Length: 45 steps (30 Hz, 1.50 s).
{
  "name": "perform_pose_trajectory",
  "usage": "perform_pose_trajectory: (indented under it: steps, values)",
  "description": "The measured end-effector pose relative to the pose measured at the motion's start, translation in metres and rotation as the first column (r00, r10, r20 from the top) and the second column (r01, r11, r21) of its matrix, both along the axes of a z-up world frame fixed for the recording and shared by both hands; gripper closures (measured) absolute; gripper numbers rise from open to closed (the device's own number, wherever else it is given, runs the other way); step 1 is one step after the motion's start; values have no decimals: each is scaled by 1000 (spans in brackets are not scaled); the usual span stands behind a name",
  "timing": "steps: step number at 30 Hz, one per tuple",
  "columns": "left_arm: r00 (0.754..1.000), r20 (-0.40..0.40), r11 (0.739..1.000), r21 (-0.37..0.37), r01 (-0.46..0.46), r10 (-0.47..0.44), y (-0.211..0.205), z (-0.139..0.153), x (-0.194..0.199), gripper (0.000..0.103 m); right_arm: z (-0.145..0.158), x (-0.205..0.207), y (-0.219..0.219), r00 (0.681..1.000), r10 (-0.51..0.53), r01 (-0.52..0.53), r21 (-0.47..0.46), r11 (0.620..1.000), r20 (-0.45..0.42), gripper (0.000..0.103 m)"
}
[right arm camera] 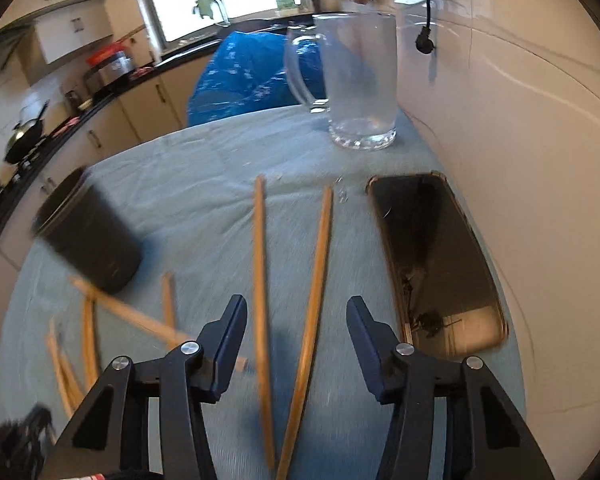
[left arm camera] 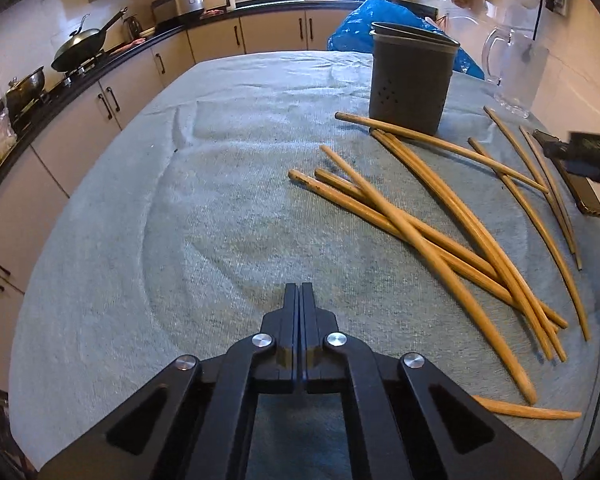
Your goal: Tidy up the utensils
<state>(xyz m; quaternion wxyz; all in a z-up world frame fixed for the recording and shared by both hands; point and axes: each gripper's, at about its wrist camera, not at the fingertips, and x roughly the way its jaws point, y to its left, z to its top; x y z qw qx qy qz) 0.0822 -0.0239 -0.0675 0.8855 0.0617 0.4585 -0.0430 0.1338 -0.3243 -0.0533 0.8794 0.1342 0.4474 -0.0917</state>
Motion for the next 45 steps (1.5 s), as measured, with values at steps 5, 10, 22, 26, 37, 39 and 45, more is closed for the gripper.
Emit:
perform_pose_trajectory:
  steps: [5, 10, 22, 26, 37, 39, 45]
  values:
    - [998, -60, 992, -123, -13, 5, 20, 3, 2, 101, -16, 39, -7, 995, -38, 34, -44, 998, -90, 61]
    - [990, -136, 963, -258, -84, 50, 45, 6, -11, 65, -22, 53, -6, 992, -55, 44, -99, 994, -110, 65]
    - [963, -226, 952, -231, -200, 147, 29, 5, -22, 31, -22, 59, 5, 993, -41, 27, -132, 991, -109, 79]
    - [961, -215, 970, -132, -204, 173, 6, 2, -13, 28, -22, 58, 8, 993, -27, 12, -133, 991, -112, 86]
    - [998, -1, 991, 122, 61, -62, -48, -3, 0, 103, -21, 41, 18, 987, 8, -30, -133, 991, -160, 96]
    - [996, -2, 991, 97, 88, -88, -42, -2, 5, 103, -21, 37, 18, 986, 12, -33, -131, 991, -164, 96]
    - [996, -71, 992, -116, 52, -61, -2, 25, -8, 62, -16, 4, 16, 986, 7, -27, -117, 993, -168, 96]
